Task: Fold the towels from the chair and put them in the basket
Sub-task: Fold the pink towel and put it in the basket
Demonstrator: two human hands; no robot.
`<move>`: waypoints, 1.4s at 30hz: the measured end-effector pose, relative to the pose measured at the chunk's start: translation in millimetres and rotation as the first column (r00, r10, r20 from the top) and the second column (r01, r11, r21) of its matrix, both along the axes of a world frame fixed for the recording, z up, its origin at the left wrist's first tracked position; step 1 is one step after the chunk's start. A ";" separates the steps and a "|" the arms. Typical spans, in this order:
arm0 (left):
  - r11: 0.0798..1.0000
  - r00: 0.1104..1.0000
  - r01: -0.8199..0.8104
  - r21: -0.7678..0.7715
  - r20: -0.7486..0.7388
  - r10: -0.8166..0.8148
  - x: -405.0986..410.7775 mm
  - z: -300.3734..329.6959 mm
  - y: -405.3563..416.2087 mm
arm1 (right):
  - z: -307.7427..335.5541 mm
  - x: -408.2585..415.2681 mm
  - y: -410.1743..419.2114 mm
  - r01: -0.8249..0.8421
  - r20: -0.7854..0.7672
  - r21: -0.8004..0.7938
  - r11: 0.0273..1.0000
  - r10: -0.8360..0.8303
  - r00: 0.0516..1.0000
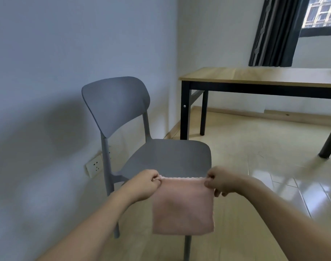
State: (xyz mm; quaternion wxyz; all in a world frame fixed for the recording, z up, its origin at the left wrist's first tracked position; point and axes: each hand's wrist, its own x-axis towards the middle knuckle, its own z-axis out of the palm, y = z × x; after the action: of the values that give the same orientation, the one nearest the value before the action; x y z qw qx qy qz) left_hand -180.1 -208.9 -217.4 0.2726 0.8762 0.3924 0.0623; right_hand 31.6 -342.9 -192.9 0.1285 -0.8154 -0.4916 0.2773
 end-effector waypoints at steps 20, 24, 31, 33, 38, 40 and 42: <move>0.952 0.985 -0.061 0.300 -0.136 0.106 51.5 -45.2 20.9 | -48.9 4.2 36.9 0.110 -0.056 0.088 0.990 -0.106 0.993; 0.927 0.954 -0.207 0.312 0.276 0.120 41.1 -4.4 15.2 | -5.6 6.5 34.1 0.097 -0.014 0.449 0.888 -0.102 0.995; 0.656 0.812 -0.335 0.677 0.561 -0.164 19.5 27.7 -5.2 | 23.1 -10.2 12.3 -0.124 0.164 0.884 0.452 -0.050 0.985; 0.796 0.919 -0.108 0.596 0.366 -0.149 15.3 4.4 -4.0 | -4.0 -8.8 9.8 -0.086 0.099 0.763 0.640 0.015 0.995; 0.947 0.964 0.257 0.191 -0.121 -0.237 8.1 -32.0 -3.3 | -45.7 -1.9 -7.4 -0.077 -0.041 0.124 0.989 0.083 0.996; 0.974 0.974 0.207 0.088 -0.110 -0.197 8.3 -32.7 -1.9 | -42.5 -0.7 -9.8 -0.077 -0.104 0.042 0.996 0.081 0.991; 0.989 0.984 0.146 0.034 -0.104 -0.142 10.3 -27.7 -5.8 | -38.2 1.5 -8.8 -0.059 -0.075 0.020 0.998 0.060 0.995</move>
State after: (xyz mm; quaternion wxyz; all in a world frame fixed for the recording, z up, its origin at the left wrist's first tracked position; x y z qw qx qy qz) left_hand -169.9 -214.8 -245.1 0.2379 0.9098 0.3401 0.0063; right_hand 33.0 -351.7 -231.1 0.1460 -0.7882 -0.5129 0.3071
